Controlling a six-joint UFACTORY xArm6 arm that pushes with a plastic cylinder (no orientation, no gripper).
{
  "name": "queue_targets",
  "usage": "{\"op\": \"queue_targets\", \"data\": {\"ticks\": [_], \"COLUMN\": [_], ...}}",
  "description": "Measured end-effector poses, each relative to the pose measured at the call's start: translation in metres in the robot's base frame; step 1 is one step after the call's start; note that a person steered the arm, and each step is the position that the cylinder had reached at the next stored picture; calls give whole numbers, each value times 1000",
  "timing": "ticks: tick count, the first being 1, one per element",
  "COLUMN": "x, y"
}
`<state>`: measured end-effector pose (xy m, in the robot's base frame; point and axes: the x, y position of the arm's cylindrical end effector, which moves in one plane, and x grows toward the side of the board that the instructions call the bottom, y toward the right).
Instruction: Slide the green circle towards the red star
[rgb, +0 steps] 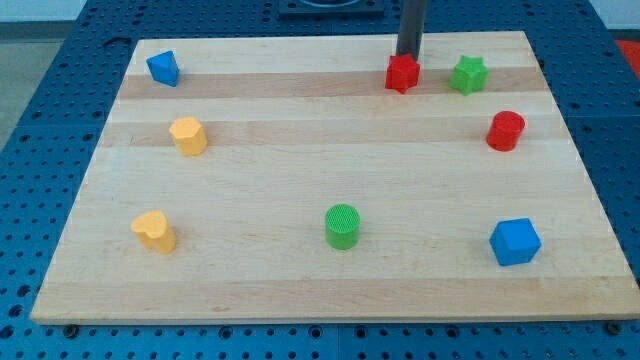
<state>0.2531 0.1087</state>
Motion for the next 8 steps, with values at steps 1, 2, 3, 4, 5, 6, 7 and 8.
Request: {"op": "queue_targets", "data": {"ticks": [1, 2, 3, 4, 5, 6, 7, 8], "x": [2, -2, -5, -3, 29, 98, 150, 185], "y": [0, -3, -50, -110, -138, -145, -136, -120]}}
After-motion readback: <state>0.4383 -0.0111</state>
